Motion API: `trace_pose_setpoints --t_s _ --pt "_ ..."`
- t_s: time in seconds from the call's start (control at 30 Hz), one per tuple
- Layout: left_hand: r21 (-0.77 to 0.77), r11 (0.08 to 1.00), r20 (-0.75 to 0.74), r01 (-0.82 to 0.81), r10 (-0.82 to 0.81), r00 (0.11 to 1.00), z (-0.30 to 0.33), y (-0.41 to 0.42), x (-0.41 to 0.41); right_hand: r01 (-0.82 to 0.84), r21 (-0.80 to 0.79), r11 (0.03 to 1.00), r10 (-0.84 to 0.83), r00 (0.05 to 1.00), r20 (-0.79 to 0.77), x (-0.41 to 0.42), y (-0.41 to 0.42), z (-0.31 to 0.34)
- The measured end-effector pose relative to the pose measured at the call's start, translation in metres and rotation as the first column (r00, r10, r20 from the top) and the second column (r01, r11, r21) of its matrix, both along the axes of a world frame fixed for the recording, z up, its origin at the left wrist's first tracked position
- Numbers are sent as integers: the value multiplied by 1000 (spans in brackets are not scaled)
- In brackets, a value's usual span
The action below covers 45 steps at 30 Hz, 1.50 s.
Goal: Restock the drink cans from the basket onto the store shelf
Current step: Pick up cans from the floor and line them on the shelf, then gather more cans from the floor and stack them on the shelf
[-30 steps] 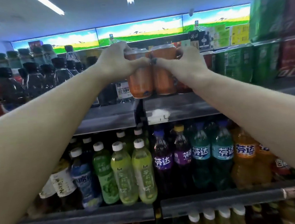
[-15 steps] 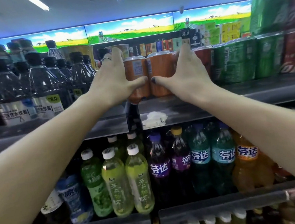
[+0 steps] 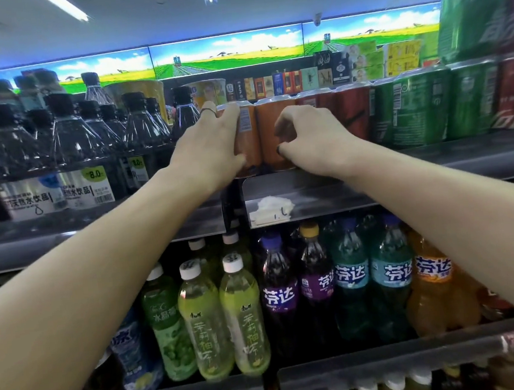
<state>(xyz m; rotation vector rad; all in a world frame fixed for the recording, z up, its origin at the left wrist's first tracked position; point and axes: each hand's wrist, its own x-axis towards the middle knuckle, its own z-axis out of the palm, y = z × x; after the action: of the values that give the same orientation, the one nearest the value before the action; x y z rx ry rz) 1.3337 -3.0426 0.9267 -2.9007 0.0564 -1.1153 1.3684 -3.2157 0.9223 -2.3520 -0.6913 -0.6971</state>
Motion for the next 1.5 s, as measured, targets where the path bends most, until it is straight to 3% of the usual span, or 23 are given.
trace_pose_setpoints --t_s 0.3,0.43,0.6,0.73,0.83,1.0,1.17,1.33,1.5 --pt "13 999 -38 -35 35 999 -1 -2 2 -21 -42 999 19 998 -54 -6 0 0" --pt "76 994 22 -72 71 997 2 -9 -13 -28 47 999 22 990 142 -12 -3 -5" --pt "107 983 227 151 -172 958 -9 -37 -40 -128 189 974 42 914 404 -36 -23 -24" --pt "181 913 275 366 -404 872 -41 -77 -63 -134 265 955 11 909 418 -52 -56 -50" --pt "181 855 202 485 -515 833 -77 -114 -71 -111 348 931 -26 930 366 -63 -86 -80" --pt "43 815 18 577 -578 816 -163 -169 -77 -10 402 916 -91 968 232 -82 -144 -164" --pt "-149 811 -307 566 -582 753 -278 -218 -84 195 370 909 -178 981 -79 -104 -205 -277" --pt "-218 839 -547 499 -529 649 -375 -247 -88 396 197 897 -312 883 -352 -136 -252 -380" --pt "-283 833 -707 475 -516 484 -441 -266 -96 528 16 849 -431 710 -556 -168 -276 -450"
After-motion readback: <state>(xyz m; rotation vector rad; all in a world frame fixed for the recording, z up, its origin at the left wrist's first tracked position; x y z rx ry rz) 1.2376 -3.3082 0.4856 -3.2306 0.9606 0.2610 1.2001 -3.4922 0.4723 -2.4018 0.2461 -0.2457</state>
